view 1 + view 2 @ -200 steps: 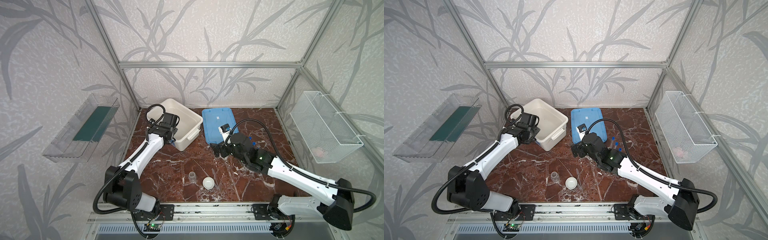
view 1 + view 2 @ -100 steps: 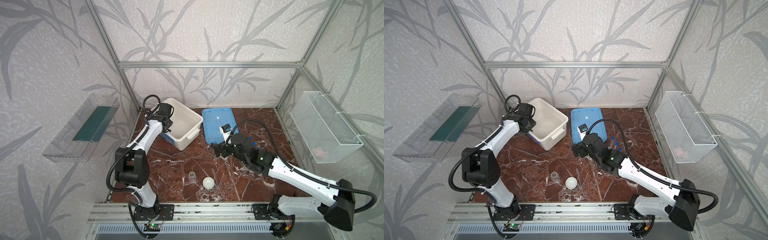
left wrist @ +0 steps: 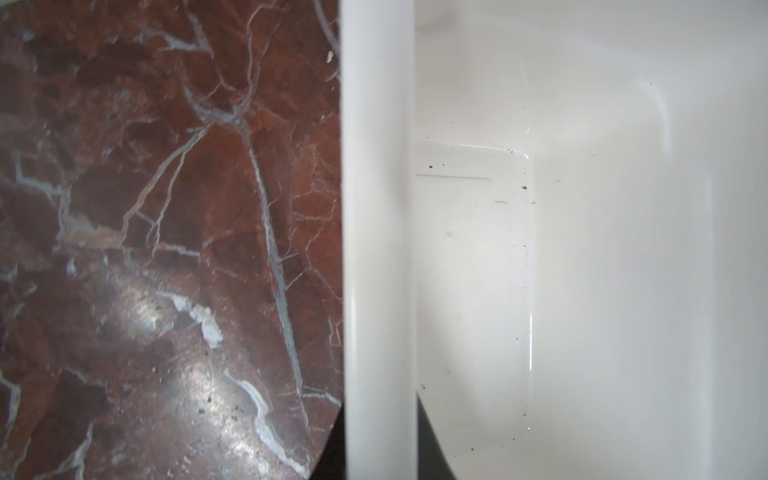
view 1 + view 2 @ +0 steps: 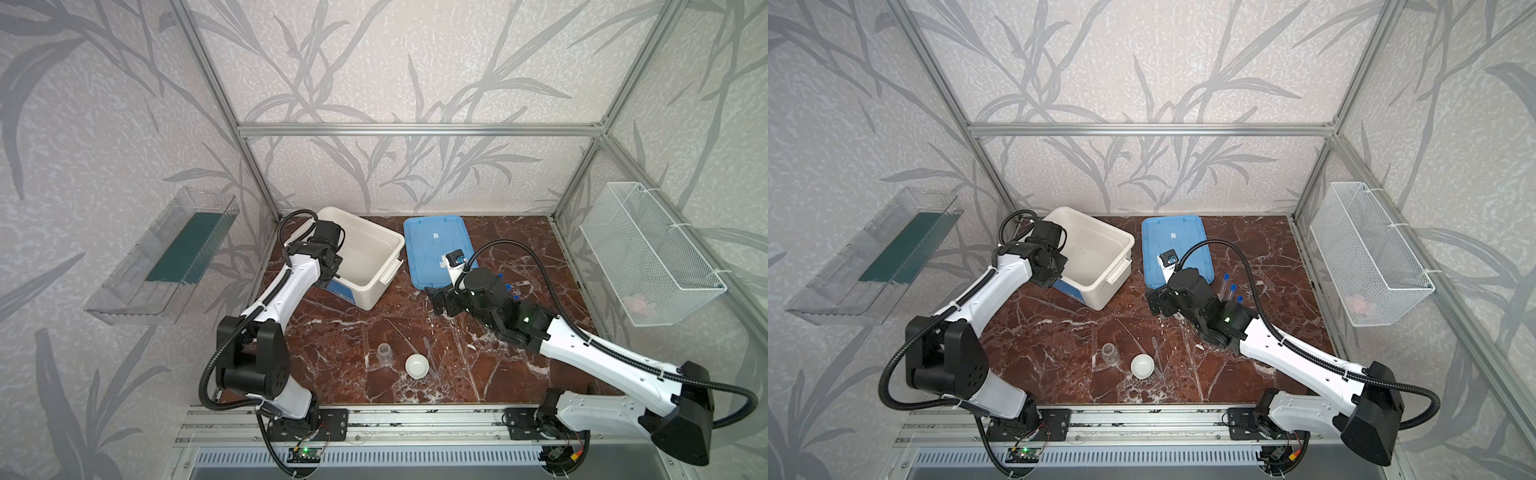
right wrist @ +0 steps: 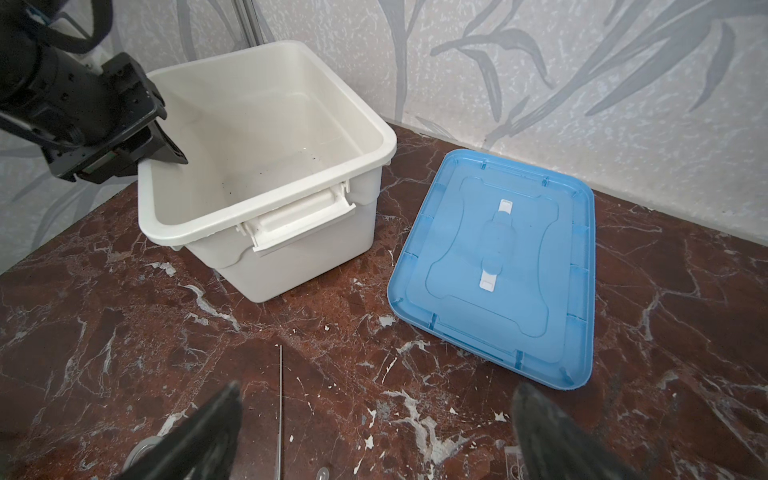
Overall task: Organize the chemistry lab equipment
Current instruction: 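Drag the white bin toward the robot with the left gripper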
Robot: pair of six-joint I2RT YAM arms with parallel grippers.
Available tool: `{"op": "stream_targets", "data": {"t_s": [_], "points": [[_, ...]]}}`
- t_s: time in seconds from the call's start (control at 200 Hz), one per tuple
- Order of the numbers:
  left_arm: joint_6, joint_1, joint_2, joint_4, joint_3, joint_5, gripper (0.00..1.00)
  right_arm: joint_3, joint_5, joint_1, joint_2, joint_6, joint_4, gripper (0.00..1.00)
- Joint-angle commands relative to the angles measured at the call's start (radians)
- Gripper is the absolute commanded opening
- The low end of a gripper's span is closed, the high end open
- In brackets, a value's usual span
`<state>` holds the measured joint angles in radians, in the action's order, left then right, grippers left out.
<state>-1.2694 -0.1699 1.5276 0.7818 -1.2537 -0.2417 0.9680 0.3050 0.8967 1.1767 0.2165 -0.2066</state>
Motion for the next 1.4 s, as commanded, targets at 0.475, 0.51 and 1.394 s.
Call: {"op": "stream_targets", "data": {"t_s": [0.475, 0.51, 1.394], "points": [[-0.4, -0.317, -0.161, -0.11, 0.204, -0.226, 0.56, -0.034, 0.022, -0.002, -0.071, 0.004, -0.017, 1.0], [-0.382, -0.329, -0.17, -0.115, 0.203, -0.229, 0.61, -0.034, 0.022, -0.003, -0.071, 0.006, -0.017, 1.0], [-0.286, -0.521, -0.044, -0.29, 0.055, -0.234, 0.86, -0.023, 0.028, -0.004, -0.039, 0.0, -0.031, 1.0]]}}
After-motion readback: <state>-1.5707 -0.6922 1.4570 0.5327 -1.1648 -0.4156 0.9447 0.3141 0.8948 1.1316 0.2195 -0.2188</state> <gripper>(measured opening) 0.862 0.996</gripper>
